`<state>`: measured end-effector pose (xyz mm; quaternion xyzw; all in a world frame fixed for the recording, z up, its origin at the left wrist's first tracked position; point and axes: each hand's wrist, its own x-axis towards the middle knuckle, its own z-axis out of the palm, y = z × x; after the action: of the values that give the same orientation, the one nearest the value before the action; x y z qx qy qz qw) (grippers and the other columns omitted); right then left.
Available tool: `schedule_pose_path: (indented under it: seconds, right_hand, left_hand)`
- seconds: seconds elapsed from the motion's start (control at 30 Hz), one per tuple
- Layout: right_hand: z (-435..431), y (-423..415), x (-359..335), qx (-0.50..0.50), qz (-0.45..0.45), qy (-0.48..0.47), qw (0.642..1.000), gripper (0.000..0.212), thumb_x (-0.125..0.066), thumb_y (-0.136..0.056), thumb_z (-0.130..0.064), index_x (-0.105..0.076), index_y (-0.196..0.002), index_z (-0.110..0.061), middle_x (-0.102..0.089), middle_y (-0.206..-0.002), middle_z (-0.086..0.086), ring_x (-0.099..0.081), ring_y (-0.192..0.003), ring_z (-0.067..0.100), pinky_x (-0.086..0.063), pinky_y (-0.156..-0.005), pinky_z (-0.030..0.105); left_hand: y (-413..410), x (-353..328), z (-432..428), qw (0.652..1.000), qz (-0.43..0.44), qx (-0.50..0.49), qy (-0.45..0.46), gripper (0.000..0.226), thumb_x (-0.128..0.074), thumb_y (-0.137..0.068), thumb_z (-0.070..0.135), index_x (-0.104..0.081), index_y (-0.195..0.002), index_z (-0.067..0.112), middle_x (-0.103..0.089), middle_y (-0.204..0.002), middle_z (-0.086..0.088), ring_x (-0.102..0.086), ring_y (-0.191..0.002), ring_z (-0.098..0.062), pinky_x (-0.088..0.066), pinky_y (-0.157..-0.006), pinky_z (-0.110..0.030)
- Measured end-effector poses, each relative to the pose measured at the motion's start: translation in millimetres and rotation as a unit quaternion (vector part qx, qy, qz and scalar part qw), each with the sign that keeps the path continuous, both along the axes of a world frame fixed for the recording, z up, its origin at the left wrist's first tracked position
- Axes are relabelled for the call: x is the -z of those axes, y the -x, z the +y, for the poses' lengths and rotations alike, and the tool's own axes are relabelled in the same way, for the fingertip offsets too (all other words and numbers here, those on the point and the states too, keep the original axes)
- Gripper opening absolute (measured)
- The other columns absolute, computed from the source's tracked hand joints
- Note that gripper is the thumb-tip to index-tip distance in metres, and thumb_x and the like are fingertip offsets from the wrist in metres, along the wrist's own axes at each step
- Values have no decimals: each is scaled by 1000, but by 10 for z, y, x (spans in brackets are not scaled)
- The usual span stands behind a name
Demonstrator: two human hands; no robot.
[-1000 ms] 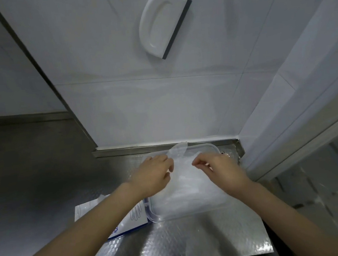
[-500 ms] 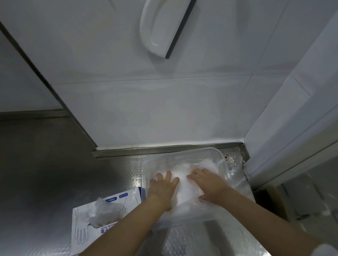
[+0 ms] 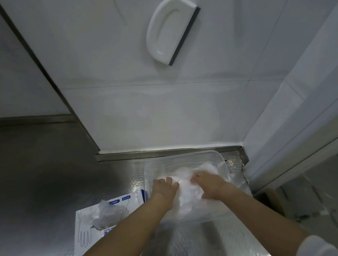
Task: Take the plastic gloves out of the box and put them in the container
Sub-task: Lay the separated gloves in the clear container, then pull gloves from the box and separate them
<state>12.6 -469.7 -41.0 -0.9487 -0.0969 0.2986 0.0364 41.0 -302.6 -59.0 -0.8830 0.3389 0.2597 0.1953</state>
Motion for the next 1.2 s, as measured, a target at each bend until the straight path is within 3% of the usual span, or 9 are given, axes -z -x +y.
schedule_pose_path:
  seconds: [0.17,0.3,0.37,0.47,0.57,0.77,0.87,1.0,1.2]
  right_hand:
    - [200,38,-469,80,-81,-24,993,41,-52,-96,-26,-45,-136,-17,-46,-141,4,-48,-125,21,-40,-100,34]
    - [683,266,-720,108,-237,-161,952,33,-44,-99,-24,-48,-132,-20,-55,-128,-3,-55,-112,15,-45,-90,29]
    - [960,397,-755,78,-274,-232,930,32,-46,-98,-18,-49,-130,-18,-54,-124,0,-55,-109,15,-45,-88,28]
    - [1361,536,-655,-10,-257,-257,932,33,-47,-97,-12,-49,-130,-14,-50,-126,5,-51,-111,19,-43,-88,28]
    - [1746,595,-451,-49,-197,-236,950,44,-48,-94,-6,-40,-137,-12,-42,-137,6,-46,-118,23,-42,-93,34]
    - [2184,496,-117,28,-103,-208,972,70,-56,-94,-14,-13,-150,-14,-15,-158,4,-18,-144,20,-16,-115,27]
    - [2279,397,-62,41,-79,-176,980,67,-58,-93,-17,-20,-148,-14,-30,-152,8,-31,-138,24,-26,-112,32]
    - [2357,330,-53,36,-113,-106,987,36,-53,-93,-20,-47,-127,-11,-57,-126,11,-53,-116,29,-42,-89,36]
    - [2298,248,-237,111,-167,-96,975,22,-44,-95,-8,-57,-112,-7,-65,-110,13,-60,-103,32,-45,-78,34]
  left_hand:
    - [13,-521,194,991,-10,-11,131,37,-40,-100,29,-42,-132,11,-52,-131,-11,-52,-116,-28,-38,-96,-35]
    - [126,-754,693,911,-85,-74,398,31,-46,-96,20,-51,-127,21,-56,-125,4,-52,-113,-16,-36,-98,-29]
    - [189,-722,1046,884,-114,-113,439,21,-53,-93,17,-59,-112,21,-62,-112,4,-57,-100,-17,-38,-87,-26]
    - [233,-531,1625,890,-125,-192,395,23,-58,-84,5,-62,-104,15,-64,-103,-4,-61,-92,-26,-39,-78,-32]
    - [285,-309,2101,914,-79,-258,304,37,-53,-86,6,-53,-122,17,-52,-123,-3,-53,-111,-23,-38,-90,-31]
    - [456,-124,2372,950,-10,-222,221,58,-48,-91,50,-35,-139,20,-34,-145,2,-34,-133,-18,-27,-107,-28]
    - [492,-58,2388,953,-13,-206,224,67,-59,-84,53,-35,-137,19,-28,-148,1,-27,-136,-18,-25,-108,-27]
    - [517,1,2413,943,-9,-220,248,73,-64,-80,51,-32,-139,19,-29,-145,1,-25,-135,-17,-26,-110,-28]
    - [525,14,2452,934,0,-234,269,72,-67,-79,49,-34,-138,22,-31,-142,5,-27,-133,-15,-33,-105,-30]
